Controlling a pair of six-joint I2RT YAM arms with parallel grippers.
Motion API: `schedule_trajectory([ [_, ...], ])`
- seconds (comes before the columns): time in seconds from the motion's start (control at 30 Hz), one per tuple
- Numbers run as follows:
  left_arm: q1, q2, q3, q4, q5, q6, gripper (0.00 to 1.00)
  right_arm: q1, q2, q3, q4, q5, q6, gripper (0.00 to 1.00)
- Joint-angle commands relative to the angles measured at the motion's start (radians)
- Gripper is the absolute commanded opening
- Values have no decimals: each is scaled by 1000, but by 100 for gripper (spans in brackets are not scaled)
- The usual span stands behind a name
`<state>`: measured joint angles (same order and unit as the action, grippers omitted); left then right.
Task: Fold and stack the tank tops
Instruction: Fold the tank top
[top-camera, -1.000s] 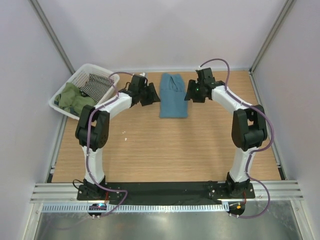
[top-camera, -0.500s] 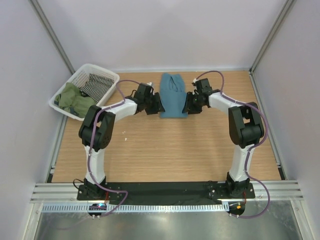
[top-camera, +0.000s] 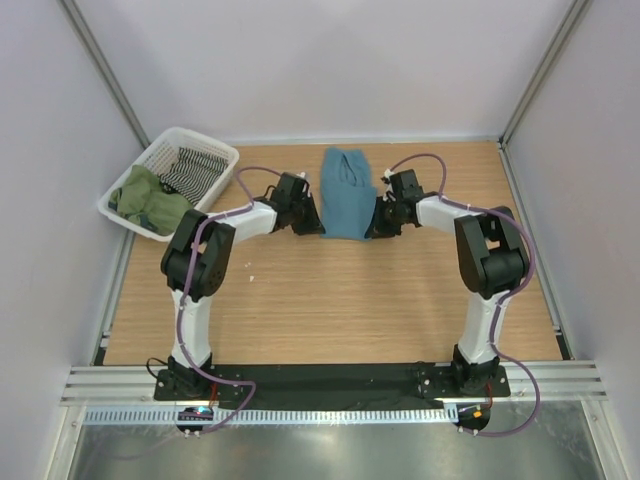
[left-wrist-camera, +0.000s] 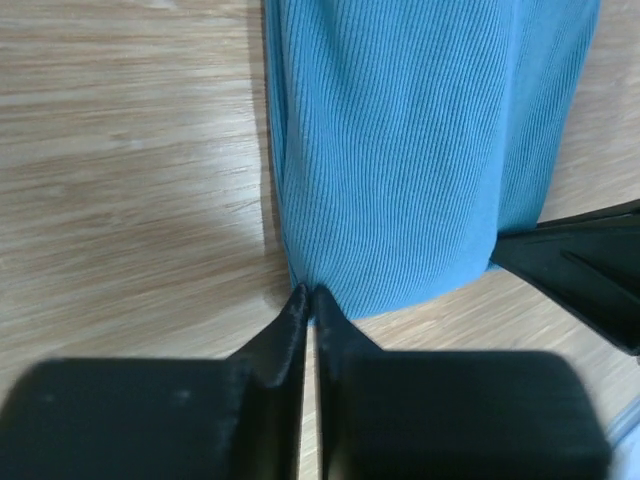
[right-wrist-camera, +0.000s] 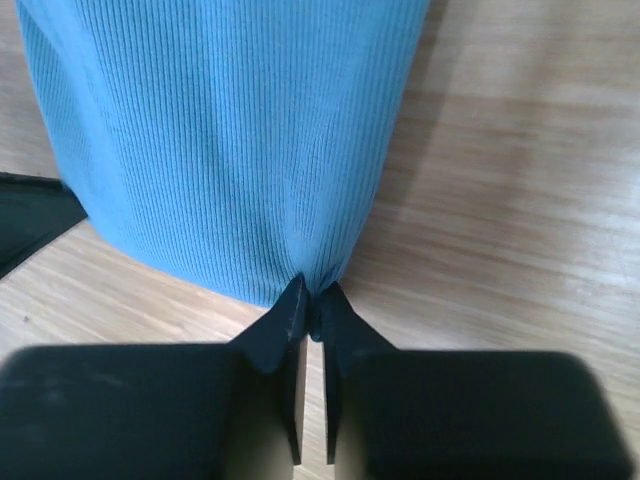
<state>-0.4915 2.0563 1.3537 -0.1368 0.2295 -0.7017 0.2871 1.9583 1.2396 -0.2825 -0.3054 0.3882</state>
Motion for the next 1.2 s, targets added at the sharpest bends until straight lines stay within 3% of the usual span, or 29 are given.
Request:
schedule_trajectory([
  [0.0, -9, -4, -14, 32, 25, -5, 0, 11, -67, -45, 2, -8, 9, 7],
  [0.07, -12, -36, -51, 34, 25, -22, 0, 12, -99, -72, -7, -8, 11, 1],
  [0.33, -61, -241, -301, 80, -25, -64, 0, 56, -274, -225, -72, 45, 6, 1],
  [0.7, -225, -470, -580, 115, -150, -173, 0, 167, -539, -428, -168, 110, 53, 4],
  [0.93, -329, -600, -614, 25, -185, -215, 0, 228, -657, -437, -273, 158, 110, 4],
  [1.17, -357, -712, -581, -102, -220, -245, 0, 245, -723, -365, -412, 238, 129, 4],
])
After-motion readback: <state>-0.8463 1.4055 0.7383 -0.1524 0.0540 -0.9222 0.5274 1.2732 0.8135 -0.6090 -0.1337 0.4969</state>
